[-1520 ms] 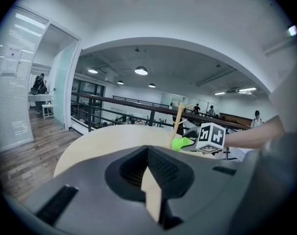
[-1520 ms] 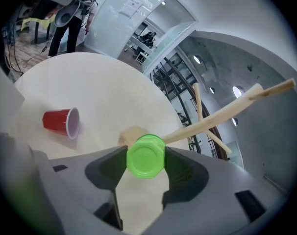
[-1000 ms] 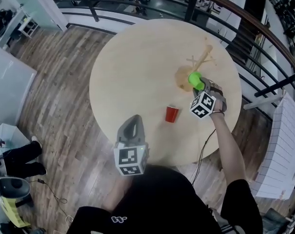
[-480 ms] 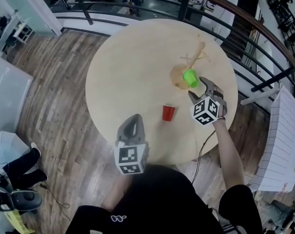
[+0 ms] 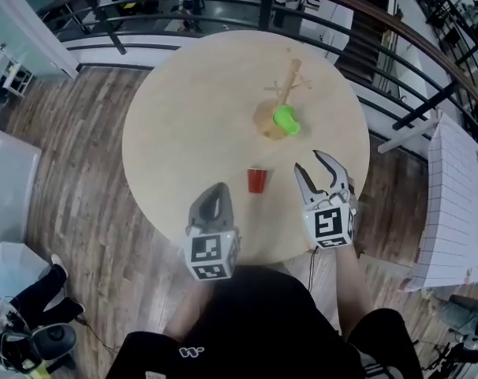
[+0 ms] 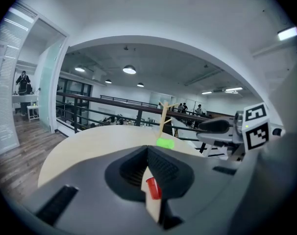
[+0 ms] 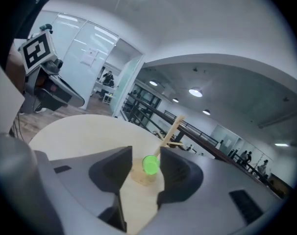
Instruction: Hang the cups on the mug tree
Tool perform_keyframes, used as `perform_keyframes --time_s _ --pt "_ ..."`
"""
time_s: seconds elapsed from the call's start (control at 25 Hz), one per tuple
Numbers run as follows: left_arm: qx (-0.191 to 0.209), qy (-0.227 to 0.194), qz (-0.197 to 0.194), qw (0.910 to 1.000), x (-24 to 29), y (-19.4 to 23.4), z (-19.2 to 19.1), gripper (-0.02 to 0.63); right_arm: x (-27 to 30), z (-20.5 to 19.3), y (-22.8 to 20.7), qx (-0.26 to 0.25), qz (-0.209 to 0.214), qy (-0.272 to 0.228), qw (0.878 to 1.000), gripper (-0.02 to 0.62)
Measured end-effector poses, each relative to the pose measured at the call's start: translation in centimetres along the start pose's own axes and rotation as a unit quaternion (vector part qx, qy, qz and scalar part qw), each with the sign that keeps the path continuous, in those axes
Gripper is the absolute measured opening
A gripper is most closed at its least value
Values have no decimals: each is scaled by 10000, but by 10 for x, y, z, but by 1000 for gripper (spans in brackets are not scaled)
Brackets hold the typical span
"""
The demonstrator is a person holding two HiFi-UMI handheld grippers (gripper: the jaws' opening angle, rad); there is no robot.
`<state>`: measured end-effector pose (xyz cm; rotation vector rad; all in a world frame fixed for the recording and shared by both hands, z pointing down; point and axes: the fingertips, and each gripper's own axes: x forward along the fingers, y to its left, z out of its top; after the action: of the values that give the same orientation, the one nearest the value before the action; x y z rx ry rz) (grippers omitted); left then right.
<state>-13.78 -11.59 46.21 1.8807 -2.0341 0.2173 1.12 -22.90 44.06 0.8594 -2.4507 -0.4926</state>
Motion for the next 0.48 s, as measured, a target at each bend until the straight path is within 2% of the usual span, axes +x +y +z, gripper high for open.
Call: perform_keyframes --time_s 0.08,0.24,0.4,0.48 --pt "27 0 -65 10000 1 -4 1 12 -18 -2 1 357 -313 -126 9988 70" --pt "0 58 -129 9999 3 -10 -2 12 -46 -13 -1 1429 -740 -201 9868 35" --pt "2 26 -254 9997 6 -19 1 12 -69 -37 -4 2756 -1164 -251 9539 9" --pt "25 5 -299 9996 6 -21 2 12 -75 -44 2 3021 -1224 -200 9452 9"
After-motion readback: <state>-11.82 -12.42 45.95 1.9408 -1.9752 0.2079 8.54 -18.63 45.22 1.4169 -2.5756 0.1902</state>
